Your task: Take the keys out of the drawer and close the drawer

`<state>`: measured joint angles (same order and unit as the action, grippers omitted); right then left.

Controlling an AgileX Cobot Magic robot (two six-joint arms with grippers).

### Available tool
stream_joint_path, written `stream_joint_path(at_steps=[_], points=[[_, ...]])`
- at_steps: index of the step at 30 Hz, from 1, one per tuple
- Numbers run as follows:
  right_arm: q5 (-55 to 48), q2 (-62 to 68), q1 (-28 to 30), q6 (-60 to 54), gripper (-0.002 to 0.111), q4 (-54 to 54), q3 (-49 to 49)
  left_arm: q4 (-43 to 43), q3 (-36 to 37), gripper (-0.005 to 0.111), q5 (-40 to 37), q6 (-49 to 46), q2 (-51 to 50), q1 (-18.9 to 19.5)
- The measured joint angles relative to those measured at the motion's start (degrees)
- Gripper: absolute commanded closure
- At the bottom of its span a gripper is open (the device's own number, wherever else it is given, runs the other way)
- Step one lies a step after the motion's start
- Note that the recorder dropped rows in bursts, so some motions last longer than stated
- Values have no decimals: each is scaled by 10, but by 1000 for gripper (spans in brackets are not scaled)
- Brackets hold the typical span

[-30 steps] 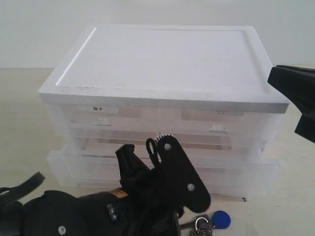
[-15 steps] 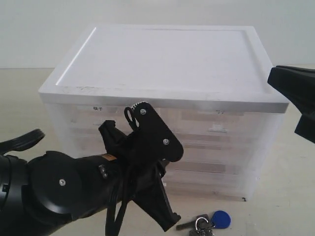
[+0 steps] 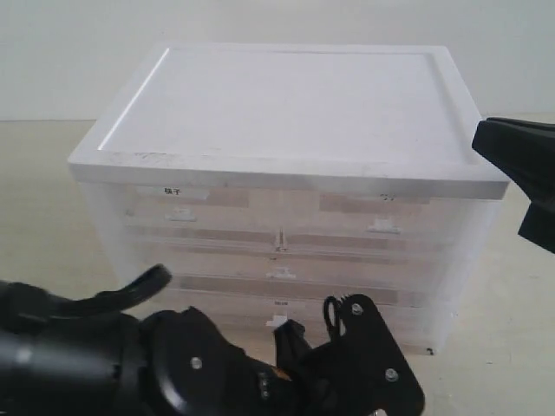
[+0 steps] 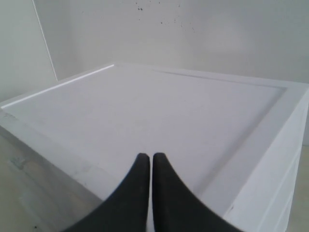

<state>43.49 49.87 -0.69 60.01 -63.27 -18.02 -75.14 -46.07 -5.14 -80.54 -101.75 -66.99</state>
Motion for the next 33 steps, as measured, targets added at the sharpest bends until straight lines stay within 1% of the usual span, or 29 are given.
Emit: stream_joint_path(at_steps=[6, 10, 12, 18, 22, 27, 33], points=[[-13, 0, 0, 0, 108, -1, 0, -2, -72, 102, -12, 0, -80, 0], [-13, 0, 0, 0, 108, -3, 0, -2, -95, 102, 25, 0, -108, 1], [-15, 0, 0, 0, 108, -3, 0, -2, -97, 102, 29, 0, -118, 11], [-15, 0, 0, 0, 108, -3, 0, -2, -98, 102, 5, 5, -136, 44], [-15, 0, 0, 0, 108, -3, 0, -2, -94, 102, -10, 6, -134, 58], [-15, 0, 0, 2, 108, -4, 0, 10, -65, 102, -11, 6, -119, 76], [-15, 0, 0, 2, 108, -4, 0, 11, -29, 102, -12, 10, -92, 117]])
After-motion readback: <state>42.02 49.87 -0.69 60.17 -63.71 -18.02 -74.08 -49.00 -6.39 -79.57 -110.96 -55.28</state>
